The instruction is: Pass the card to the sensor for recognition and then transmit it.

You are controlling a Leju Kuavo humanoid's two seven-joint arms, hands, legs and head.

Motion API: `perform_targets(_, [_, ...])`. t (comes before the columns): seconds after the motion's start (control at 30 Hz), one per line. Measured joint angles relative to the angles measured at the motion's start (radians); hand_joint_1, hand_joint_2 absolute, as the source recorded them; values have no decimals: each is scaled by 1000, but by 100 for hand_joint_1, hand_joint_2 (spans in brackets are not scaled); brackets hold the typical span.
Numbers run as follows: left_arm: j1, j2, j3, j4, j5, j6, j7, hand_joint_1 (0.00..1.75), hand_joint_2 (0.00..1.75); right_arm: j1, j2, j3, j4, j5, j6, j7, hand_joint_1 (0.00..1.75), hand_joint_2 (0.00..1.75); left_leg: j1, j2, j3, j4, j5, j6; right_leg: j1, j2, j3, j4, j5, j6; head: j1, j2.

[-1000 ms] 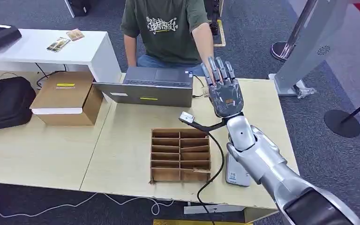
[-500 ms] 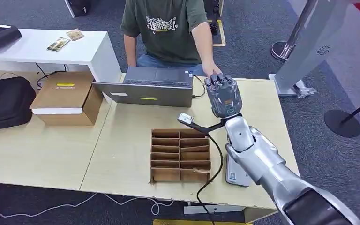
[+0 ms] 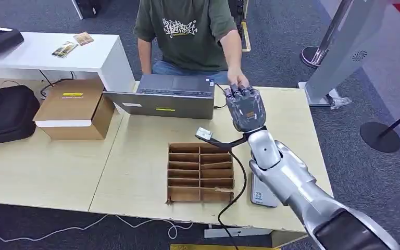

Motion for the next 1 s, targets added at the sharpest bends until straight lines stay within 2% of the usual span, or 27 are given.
perform_targets(0.13, [3, -4, 0, 0, 8, 0, 0, 0, 0, 29, 39, -108, -10, -72, 0, -113, 175, 175, 0, 0, 0, 0, 0, 0, 0, 0, 0, 0, 0, 0, 0, 0])
perform_targets(0.27, [5, -7, 0, 0, 16, 0, 0, 0, 0, 36, 98, -266, 21, -231, 4, -283, 175, 175, 0, 0, 0, 0, 0, 0, 0, 0, 0, 0, 0, 0, 0, 0])
perform_targets(0.33, [6, -8, 0, 0, 19, -2, -1, 0, 0, 37, 128, -340, 40, -354, 40, -360, 175, 175, 0, 0, 0, 0, 0, 0, 0, 0, 0, 0, 0, 0, 0, 0])
perform_targets(0.43, [7, -8, 0, 0, 19, -3, -1, 0, 0, 40, 162, -423, 44, -527, 180, -432, 175, 175, 0, 0, 0, 0, 0, 0, 0, 0, 0, 0, 0, 0, 0, 0])
perform_targets(0.6, [6, -8, 0, 0, 8, -3, 0, 0, 0, 75, 185, -526, -11, -717, 390, -452, 175, 175, 0, -1, 0, 0, 0, 0, 0, 0, 0, 0, 0, 0, 0, 0])
perform_targets(0.83, [4, -6, 0, 0, -6, 1, 0, 0, 0, 108, 183, -573, -73, -783, 458, -439, 175, 175, 0, 0, 0, 0, 0, 0, 0, 0, -1, 0, 0, 0, 0, 0])
perform_targets(1.0, [5, -7, 0, 0, -3, 2, 2, 0, 0, 172, 153, -594, -156, -847, 529, -407, 175, 175, 0, -1, 0, 0, 0, 0, 0, 0, -1, 0, 0, 0, 0, 0])
